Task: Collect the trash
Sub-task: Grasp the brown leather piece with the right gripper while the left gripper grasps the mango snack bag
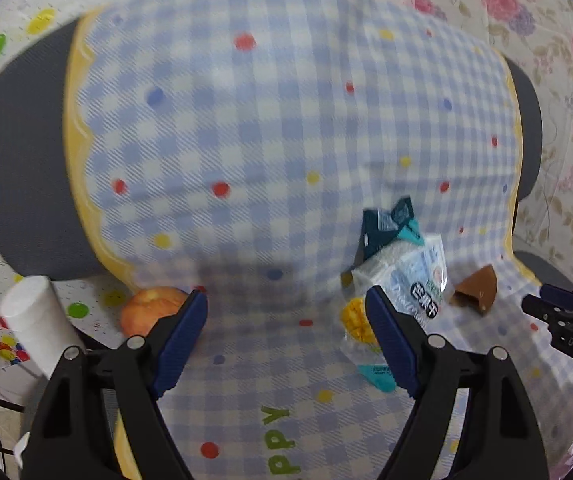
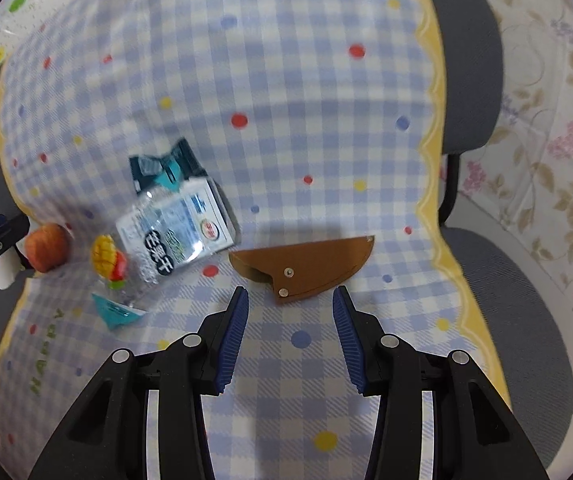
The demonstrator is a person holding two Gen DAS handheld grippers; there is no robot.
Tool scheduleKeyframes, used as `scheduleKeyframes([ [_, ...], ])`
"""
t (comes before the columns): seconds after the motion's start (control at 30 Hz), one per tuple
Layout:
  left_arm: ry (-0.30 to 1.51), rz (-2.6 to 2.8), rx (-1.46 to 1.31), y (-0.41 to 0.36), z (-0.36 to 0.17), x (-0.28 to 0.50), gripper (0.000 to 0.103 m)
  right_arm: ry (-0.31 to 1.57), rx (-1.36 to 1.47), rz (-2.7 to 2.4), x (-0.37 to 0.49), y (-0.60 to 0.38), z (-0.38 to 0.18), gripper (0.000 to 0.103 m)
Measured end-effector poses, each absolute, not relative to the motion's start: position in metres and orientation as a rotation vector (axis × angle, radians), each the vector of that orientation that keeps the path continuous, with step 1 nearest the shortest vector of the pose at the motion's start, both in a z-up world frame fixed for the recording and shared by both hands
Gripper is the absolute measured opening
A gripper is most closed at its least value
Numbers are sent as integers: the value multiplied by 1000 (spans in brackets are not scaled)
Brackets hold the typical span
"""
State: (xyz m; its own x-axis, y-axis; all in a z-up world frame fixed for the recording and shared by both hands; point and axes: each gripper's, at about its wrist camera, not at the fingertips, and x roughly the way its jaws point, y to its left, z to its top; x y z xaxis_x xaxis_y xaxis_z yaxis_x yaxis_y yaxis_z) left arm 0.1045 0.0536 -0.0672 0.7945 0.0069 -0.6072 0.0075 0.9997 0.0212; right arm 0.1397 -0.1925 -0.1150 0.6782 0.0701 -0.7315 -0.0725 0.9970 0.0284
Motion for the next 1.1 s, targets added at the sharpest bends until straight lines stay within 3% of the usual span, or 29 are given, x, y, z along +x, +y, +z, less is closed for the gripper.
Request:
scheduleKeyframes([
  [0.57,800,-151,10,36,-125,139,79,902,-291,96,204,-146,-161,42],
  [0.8,825,-186,-52,38,-131,154,76,825,-407,80,193,-126,-148,18],
  [0.97,839,-229,-90,35,-133,162,72,731,-276,15,166,-149,-105,3],
  [1.1,838,-267,-124,35,-134,168,64,714,-109,10,144,-185,-77,2],
])
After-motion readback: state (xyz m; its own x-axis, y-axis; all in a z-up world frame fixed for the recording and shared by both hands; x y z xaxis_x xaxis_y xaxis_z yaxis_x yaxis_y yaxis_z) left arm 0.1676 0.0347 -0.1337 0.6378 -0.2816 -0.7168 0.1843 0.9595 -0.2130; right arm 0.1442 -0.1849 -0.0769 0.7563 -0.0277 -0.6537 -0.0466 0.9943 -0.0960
